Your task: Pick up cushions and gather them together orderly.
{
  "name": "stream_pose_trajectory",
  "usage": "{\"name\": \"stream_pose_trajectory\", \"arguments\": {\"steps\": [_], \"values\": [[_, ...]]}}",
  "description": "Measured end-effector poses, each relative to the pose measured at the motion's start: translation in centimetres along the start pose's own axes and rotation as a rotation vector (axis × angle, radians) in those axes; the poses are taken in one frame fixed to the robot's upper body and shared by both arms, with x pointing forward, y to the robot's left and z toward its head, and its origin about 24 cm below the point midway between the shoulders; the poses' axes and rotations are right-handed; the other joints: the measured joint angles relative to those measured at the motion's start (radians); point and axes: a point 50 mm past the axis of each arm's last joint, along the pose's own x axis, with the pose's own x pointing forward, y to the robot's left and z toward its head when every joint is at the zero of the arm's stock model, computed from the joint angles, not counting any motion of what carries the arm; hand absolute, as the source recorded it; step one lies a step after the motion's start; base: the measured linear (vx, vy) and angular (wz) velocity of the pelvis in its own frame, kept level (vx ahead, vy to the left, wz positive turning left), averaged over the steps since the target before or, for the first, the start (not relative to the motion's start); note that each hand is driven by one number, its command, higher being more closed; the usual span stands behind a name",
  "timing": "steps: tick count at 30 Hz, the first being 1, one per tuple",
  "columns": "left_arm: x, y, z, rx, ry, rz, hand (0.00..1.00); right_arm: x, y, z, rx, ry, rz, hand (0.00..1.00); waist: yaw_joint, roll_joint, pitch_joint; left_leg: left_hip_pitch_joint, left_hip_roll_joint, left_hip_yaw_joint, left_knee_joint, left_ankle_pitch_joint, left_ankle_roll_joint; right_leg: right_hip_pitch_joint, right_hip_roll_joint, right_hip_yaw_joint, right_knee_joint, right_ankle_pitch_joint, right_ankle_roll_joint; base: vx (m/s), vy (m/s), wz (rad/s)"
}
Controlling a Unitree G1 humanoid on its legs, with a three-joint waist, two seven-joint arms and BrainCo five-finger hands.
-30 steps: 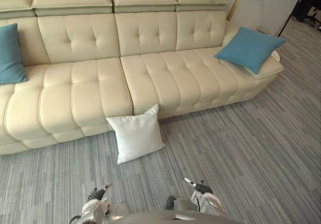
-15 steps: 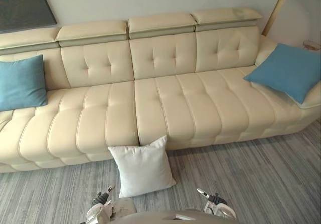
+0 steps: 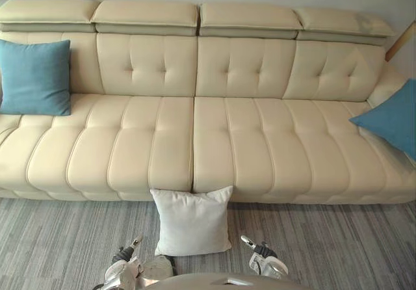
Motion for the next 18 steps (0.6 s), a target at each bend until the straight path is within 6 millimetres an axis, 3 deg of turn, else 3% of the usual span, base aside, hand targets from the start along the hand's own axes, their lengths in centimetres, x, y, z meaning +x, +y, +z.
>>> {"name": "stream_pose_trajectory", "arguments": {"steps": [3,6,7,8,11,12,13,16,18], "values": [[0.0,0.0,-0.2,0.006,0.004,0.000,0.00,0.0,0.1,0.2,-0.035,-0.007,0.007,0.00,-0.003,0.007,0.003,0.015,0.001,0.005,0.000,-0.007,-0.004,-0.004,-0.003,0.010,0.042,0.000,0.000,-0.06,0.014,-0.07],[-0.1,-0.2,-0.2,0.008,0.003,-0.008,0.00,0.1,0.3,0.8,-0.095,-0.033,0.021,0.00,-0.008,0.022,0.015,0.017,0.009,-0.003,0.000,-0.019,0.000,-0.119,-0.009,0.054,0.271,-0.008,-0.003,-0.11,0.017,-0.06],[-0.1,0.1,-0.2,0.013,0.002,-0.002,0.00,0.1,0.2,0.9,-0.095,-0.039,0.020,0.00,-0.018,0.024,0.016,0.019,0.007,-0.025,0.000,-0.019,0.000,-0.173,0.000,0.110,0.345,-0.050,-0.015,-0.08,-0.058,0.30],[0.0,0.3,-0.2,0.015,0.001,0.003,0.00,0.1,0.2,0.8,-0.098,-0.036,0.020,0.00,-0.021,0.017,0.013,0.011,0.007,-0.051,0.000,-0.019,0.000,-0.180,0.025,0.158,0.334,-0.087,-0.016,-0.07,-0.077,0.45],[0.0,0.6,0.0,0.012,-0.013,0.009,0.00,0.0,-0.2,0.2,-0.094,-0.015,0.007,0.00,-0.014,-0.007,0.006,0.004,-0.020,-0.085,0.000,-0.011,-0.010,-0.159,0.032,0.171,0.217,-0.060,-0.048,-0.04,-0.090,0.57],[0.0,1.0,0.1,-0.003,-0.017,0.021,0.00,0.0,-0.3,-0.2,-0.094,-0.001,0.005,0.00,-0.013,-0.027,-0.005,-0.005,-0.050,-0.107,0.000,-0.006,-0.015,-0.152,0.005,0.161,0.176,-0.097,-0.017,0.04,-0.146,0.69],[-0.1,0.8,-0.2,-0.014,-0.010,0.020,0.00,0.0,-0.5,-0.2,-0.094,0.001,-0.001,0.00,-0.011,-0.029,-0.012,-0.006,-0.053,-0.125,0.000,0.006,-0.018,-0.139,-0.003,0.138,0.153,-0.120,0.016,0.04,-0.107,0.59],[-0.3,0.2,-1.0,-0.035,0.012,0.010,0.00,0.1,-1.4,0.1,-0.102,-0.006,-0.021,0.00,-0.014,0.012,-0.018,-0.016,-0.030,-0.147,0.001,0.028,-0.018,-0.102,0.013,0.089,0.090,-0.099,0.019,0.00,-0.050,0.35],[-0.3,0.2,-1.0,-0.034,0.011,0.007,0.00,0.0,-1.4,0.0,-0.104,-0.004,-0.021,0.00,-0.016,0.011,-0.019,-0.018,-0.021,-0.164,0.000,0.040,-0.015,-0.078,0.029,0.077,0.053,-0.092,0.023,0.04,-0.032,0.17]]}}
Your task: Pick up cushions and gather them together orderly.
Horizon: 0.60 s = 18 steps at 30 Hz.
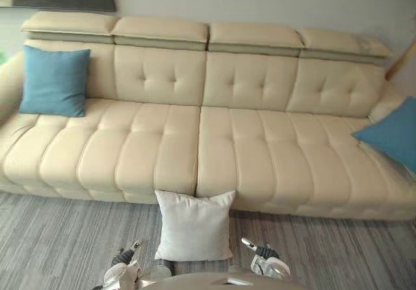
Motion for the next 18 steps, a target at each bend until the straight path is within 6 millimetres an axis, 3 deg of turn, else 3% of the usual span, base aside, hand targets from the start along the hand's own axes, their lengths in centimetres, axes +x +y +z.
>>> {"name": "stream_pose_trajectory", "arguments": {"steps": [7,12,14,16,17,18], "values": [[0.1,0.5,0.5,0.037,-0.013,0.005,0.00,-0.2,-0.1,-1.0,-0.003,0.035,-0.003,0.00,-0.001,-0.022,-0.010,0.001,-0.021,-0.020,0.000,0.001,0.011,0.050,-0.007,-0.016,-0.078,0.039,0.006,0.10,0.006,0.08],[0.2,0.3,0.6,0.062,-0.016,-0.001,0.00,-0.2,0.0,-1.0,-0.018,0.035,-0.002,0.00,0.000,-0.023,-0.008,0.019,-0.029,-0.024,0.000,-0.008,0.012,0.078,-0.008,-0.024,-0.091,0.037,0.006,0.06,-0.012,0.08],[0.2,0.3,0.8,0.072,-0.019,-0.004,0.00,0.0,0.4,-0.4,-0.076,0.013,0.002,0.00,0.000,-0.010,0.007,0.015,-0.026,-0.023,0.000,-0.011,0.011,0.075,-0.008,-0.024,-0.091,0.034,0.003,-0.02,-0.011,0.00],[0.3,-0.3,1.7,0.072,-0.041,-0.008,0.00,0.1,1.0,0.6,-0.127,-0.016,0.005,0.00,0.003,-0.015,0.035,-0.012,-0.022,-0.022,0.008,-0.015,0.005,0.039,-0.007,-0.021,-0.057,0.026,0.000,-0.08,-0.020,0.00],[0.4,-0.8,2.7,0.084,-0.062,-0.010,0.00,0.3,1.6,1.8,-0.158,-0.056,0.016,0.00,-0.002,-0.007,0.040,-0.082,-0.015,-0.024,0.067,-0.026,0.006,-0.037,-0.008,-0.018,-0.002,0.015,-0.012,-0.12,-0.027,0.01],[0.5,-2.0,4.6,0.076,-0.108,-0.022,0.00,0.5,2.9,4.1,-0.183,-0.128,0.037,0.00,-0.001,-0.016,0.086,-0.182,-0.001,-0.022,0.182,-0.062,0.011,-0.115,-0.007,-0.007,0.064,0.004,-0.021,-0.14,-0.027,0.00]]}}
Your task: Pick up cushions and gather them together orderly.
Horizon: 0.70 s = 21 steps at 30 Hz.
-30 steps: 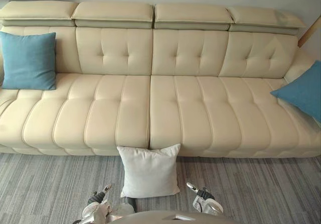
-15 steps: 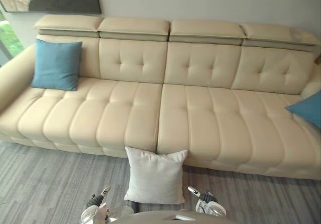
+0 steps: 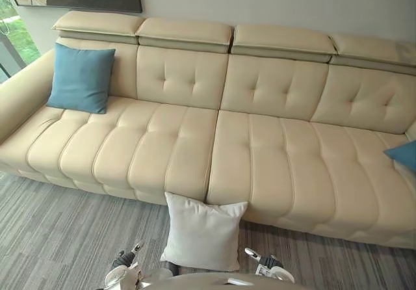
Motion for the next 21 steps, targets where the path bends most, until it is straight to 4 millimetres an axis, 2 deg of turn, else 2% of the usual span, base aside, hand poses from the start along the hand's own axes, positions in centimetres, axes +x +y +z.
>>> {"name": "stream_pose_trajectory", "arguments": {"steps": [2,3,5,6,8,10,11,12,14,16,17,18,21], "values": [[0.2,-1.5,2.2,-0.020,-0.053,-0.016,0.00,0.4,0.7,3.3,-0.005,-0.099,0.006,0.00,0.000,0.020,0.057,-0.143,0.028,0.002,0.142,-0.036,0.007,-0.117,0.006,0.015,0.086,-0.011,-0.006,-0.23,0.006,-0.16],[0.2,-2.4,3.7,-0.044,-0.090,-0.030,0.00,0.5,1.2,5.8,-0.015,-0.178,0.014,0.00,-0.003,0.033,0.086,-0.234,0.047,0.010,0.216,-0.061,0.003,-0.209,0.016,0.030,0.149,-0.022,-0.010,-0.25,0.020,-0.30],[0.0,-2.9,6.0,-0.077,-0.165,-0.029,0.00,0.4,1.5,9.4,-0.010,-0.288,0.008,0.00,-0.002,0.035,0.130,-0.335,0.068,0.035,0.290,-0.081,0.001,-0.332,0.020,0.066,0.240,-0.040,-0.013,-0.21,0.017,-0.38],[0.0,-2.9,6.6,-0.087,-0.187,-0.025,0.00,0.3,1.5,10.2,-0.007,-0.311,0.004,0.00,-0.001,0.035,0.137,-0.357,0.074,0.042,0.306,-0.084,0.002,-0.359,0.020,0.072,0.259,-0.047,-0.021,-0.23,0.023,-0.35],[-0.3,-2.9,9.2,-0.109,-0.273,-0.032,0.00,0.0,1.3,13.0,0.001,-0.398,-0.010,0.00,-0.005,0.042,0.176,-0.428,0.091,0.060,0.354,-0.093,0.005,-0.449,0.025,0.098,0.318,-0.053,-0.025,-0.20,0.015,-0.29],[-0.6,-3.0,11.0,-0.122,-0.335,-0.036,0.00,-0.4,0.8,14.7,0.021,-0.454,-0.033,0.00,-0.008,0.048,0.180,-0.522,0.106,0.063,0.399,-0.093,0.007,-0.547,0.034,0.109,0.359,-0.050,-0.028,-0.14,0.001,-0.22],[-0.9,-2.9,12.6,-0.131,-0.384,-0.031,0.00,-0.7,0.7,16.1,0.053,-0.494,-0.047,0.00,-0.008,0.048,0.186,-0.593,0.118,0.068,0.421,-0.095,0.009,-0.620,0.040,0.114,0.383,-0.047,-0.031,-0.16,0.000,-0.20],[-1.2,-3.2,14.4,-0.140,-0.434,-0.038,0.00,-0.9,0.4,17.6,0.110,-0.524,-0.054,0.00,-0.008,0.051,0.220,-0.634,0.124,0.070,0.433,-0.092,0.010,-0.667,0.046,0.119,0.398,-0.040,-0.034,-0.17,0.000,-0.16],[-1.8,-3.5,16.4,-0.160,-0.489,-0.048,0.00,-1.3,0.0,19.4,0.190,-0.561,-0.073,0.00,-0.005,0.053,0.241,-0.711,0.137,0.070,0.457,-0.089,0.011,-0.744,0.054,0.122,0.417,-0.028,-0.039,-0.13,0.006,-0.12],[-2.4,-3.9,18.4,-0.206,-0.536,-0.059,0.00,-2.0,-0.4,21.5,0.252,-0.626,-0.075,0.00,-0.007,0.054,0.247,-0.799,0.140,0.068,0.476,-0.075,0.020,-0.836,0.054,0.123,0.449,-0.028,-0.041,-0.07,0.017,0.02],[-3.0,-4.3,20.0,-0.230,-0.583,-0.072,0.00,-2.5,-0.7,23.0,0.282,-0.668,-0.086,0.00,-0.007,0.054,0.271,-0.848,0.144,0.063,0.501,-0.068,0.023,-0.885,0.055,0.122,0.475,-0.028,-0.041,-0.06,0.019,0.04],[-3.4,-4.4,20.8,-0.239,-0.604,-0.078,0.00,-2.9,-0.8,23.9,0.289,-0.693,-0.090,0.00,-0.006,0.054,0.282,-0.873,0.148,0.062,0.515,-0.069,0.024,-0.908,0.056,0.122,0.490,-0.028,-0.041,-0.07,0.013,0.00],[-5.8,-5.0,25.5,-0.302,-0.743,-0.112,0.00,-6.0,-0.8,29.6,0.327,-0.886,-0.078,0.00,0.000,0.052,0.328,-1.041,0.170,0.051,0.620,-0.080,0.037,-1.075,0.061,0.122,0.599,-0.040,-0.044,-0.09,-0.010,-0.01]]}}
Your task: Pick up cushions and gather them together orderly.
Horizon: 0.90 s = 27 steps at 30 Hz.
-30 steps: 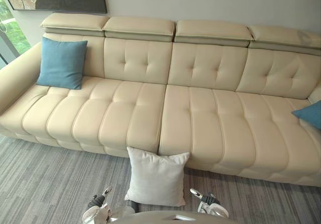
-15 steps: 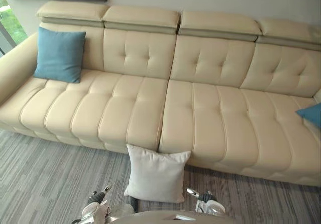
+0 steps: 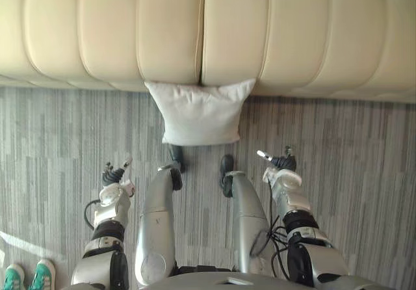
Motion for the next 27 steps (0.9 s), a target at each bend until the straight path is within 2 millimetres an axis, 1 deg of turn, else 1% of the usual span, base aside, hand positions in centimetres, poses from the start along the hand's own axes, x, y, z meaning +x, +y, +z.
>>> {"name": "stream_pose_trajectory", "arguments": {"steps": [1,3,5,7,8,10,11,12,14,15,16,17,18,19,20,21,23,26,27], "values": [[0.1,-0.4,0.9,-0.009,-0.028,-0.007,0.00,0.2,0.3,1.1,0.011,-0.034,0.006,0.00,0.001,-0.002,0.003,-0.031,0.002,-0.002,0.017,-0.002,0.000,-0.032,0.000,0.001,0.021,-0.003,-0.001,-0.08,-0.021,0.02],[0.4,-1.4,3.3,-0.027,-0.102,-0.027,0.00,0.8,1.5,3.6,0.031,-0.109,0.018,0.00,0.000,-0.003,0.008,-0.113,0.008,-0.004,0.060,-0.008,-0.006,-0.119,-0.002,0.003,0.073,-0.012,-0.004,-0.07,-0.015,0.04],[0.4,-3.0,6.5,-0.044,-0.203,-0.065,0.00,0.7,3.3,6.8,0.051,-0.210,0.062,0.00,0.002,-0.003,0.012,-0.206,0.016,-0.010,0.112,-0.011,-0.002,-0.217,-0.004,0.004,0.140,-0.026,-0.006,-0.10,-0.019,0.07],[0.1,-4.4,8.7,-0.049,-0.273,-0.100,0.00,0.3,5.3,9.0,0.065,-0.286,0.116,0.00,0.002,-0.003,0.013,-0.265,0.018,-0.018,0.138,-0.011,-0.002,-0.278,-0.005,0.001,0.177,-0.032,-0.007,-0.09,-0.024,0.07],[0.0,-4.9,9.3,-0.052,-0.293,-0.113,0.00,0.1,5.8,9.6,0.067,-0.306,0.130,0.00,0.002,-0.003,0.013,-0.279,0.019,-0.020,0.145,-0.009,-0.003,-0.294,-0.006,0.000,0.187,-0.035,-0.005,-0.08,-0.025,0.09],[-0.7,-7.0,11.3,-0.059,-0.357,-0.162,0.00,-0.7,8.1,11.9,0.070,-0.388,0.190,0.00,0.002,-0.003,0.020,-0.324,0.021,-0.023,0.159,-0.005,-0.008,-0.343,-0.008,-0.002,0.214,-0.041,-0.015,-0.08,-0.023,0.10],[-0.9,-7.5,11.7,-0.053,-0.372,-0.171,0.00,-0.9,8.5,12.3,0.069,-0.401,0.200,0.00,0.002,-0.003,0.024,-0.330,0.023,-0.023,0.160,-0.004,-0.009,-0.350,-0.008,-0.003,0.217,-0.041,-0.016,-0.06,-0.015,0.07],[-1.3,-8.4,12.4,-0.040,-0.401,-0.184,0.00,-1.5,9.7,13.4,0.086,-0.431,0.226,0.00,0.001,-0.003,0.024,-0.347,0.023,-0.023,0.158,-0.003,-0.011,-0.369,-0.008,-0.004,0.218,-0.041,-0.016,-0.05,-0.012,0.06],[-1.9,-10.0,13.6,-0.016,-0.450,-0.202,0.00,-2.8,11.3,14.6,0.125,-0.478,0.244,0.00,-0.001,-0.003,0.024,-0.375,0.024,-0.023,0.157,-0.002,-0.013,-0.398,-0.008,-0.005,0.220,-0.040,-0.016,-0.05,-0.011,0.05],[-2.2,-10.5,14.1,-0.011,-0.469,-0.206,0.00,-3.2,11.9,14.9,0.135,-0.492,0.252,0.00,-0.002,-0.003,0.024,-0.384,0.024,-0.023,0.158,-0.002,-0.013,-0.407,-0.008,-0.005,0.222,-0.040,-0.015,-0.04,-0.013,0.03],[-2.8,-11.6,15.1,-0.016,-0.500,-0.212,0.00,-4.5,13.3,15.6,0.164,-0.520,0.283,1.00,-0.005,-0.003,0.024,-0.403,0.024,-0.023,0.162,0.006,-0.011,-0.428,-0.008,-0.004,0.228,-0.037,-0.009,0.00,0.000,0.00],[-3.0,-12.0,15.5,-0.029,-0.508,-0.216,0.00,-5.0,14.0,15.9,0.181,-0.526,0.302,1.00,-0.007,-0.003,0.024,-0.411,0.025,-0.023,0.167,0.006,-0.011,-0.435,-0.008,-0.003,0.233,-0.039,-0.008,0.00,0.000,0.00],[-3.6,-13.0,16.3,-0.042,-0.528,-0.230,1.00,-5.9,15.2,16.2,0.208,-0.527,0.329,1.00,-0.009,-0.003,0.024,-0.426,0.026,-0.024,0.178,0.008,-0.014,-0.448,-0.008,-0.002,0.244,-0.040,-0.013,-0.02,-0.027,0.05],[-4.0,-13.7,16.8,-0.048,-0.543,-0.245,1.00,-6.5,15.9,16.5,0.237,-0.522,0.333,1.00,-0.012,-0.003,0.024,-0.434,0.026,-0.024,0.181,0.008,-0.012,-0.457,-0.009,-0.002,0.248,-0.040,-0.013,-0.03,-0.036,0.06],[-5.0,-14.5,18.0,-0.072,-0.581,-0.272,1.00,-7.2,16.6,16.8,0.273,-0.520,0.344,1.00,-0.019,-0.003,0.024,-0.445,0.027,-0.024,0.183,0.009,-0.009,-0.468,-0.009,-0.003,0.250,-0.041,-0.012,-0.02,-0.032,0.04],[-5.4,-14.9,18.5,-0.083,-0.599,-0.285,1.00,-7.4,16.8,16.9,0.286,-0.521,0.343,1.00,-0.020,-0.003,0.024,-0.448,0.027,-0.024,0.184,0.009,-0.008,-0.471,-0.009,-0.002,0.251,-0.041,-0.012,-0.02,-0.033,-0.03],[-7.0,-16.2,20.4,-0.102,-0.670,-0.321,1.00,-8.0,17.1,17.1,0.329,-0.528,0.353,1.00,-0.028,-0.003,0.024,-0.459,0.032,-0.024,0.190,0.005,-0.007,-0.482,-0.004,0.000,0.254,-0.041,-0.011,-0.03,-0.036,-0.09],[-8.1,-17.2,21.7,-0.113,-0.712,-0.340,1.00,-8.4,17.2,17.4,0.392,-0.517,0.372,1.00,-0.033,-0.003,0.024,-0.463,0.036,-0.024,0.185,0.004,-0.015,-0.491,0.001,0.000,0.251,-0.043,-0.009,-0.03,-0.032,-0.03],[-8.1,-17.2,22.0,-0.120,-0.716,-0.333,1.00,-8.4,17.1,17.5,0.424,-0.513,0.375,1.00,-0.034,-0.003,0.024,-0.466,0.036,-0.024,0.177,0.008,-0.020,-0.497,0.003,0.000,0.247,-0.043,-0.009,-0.04,-0.040,-0.03]]}}
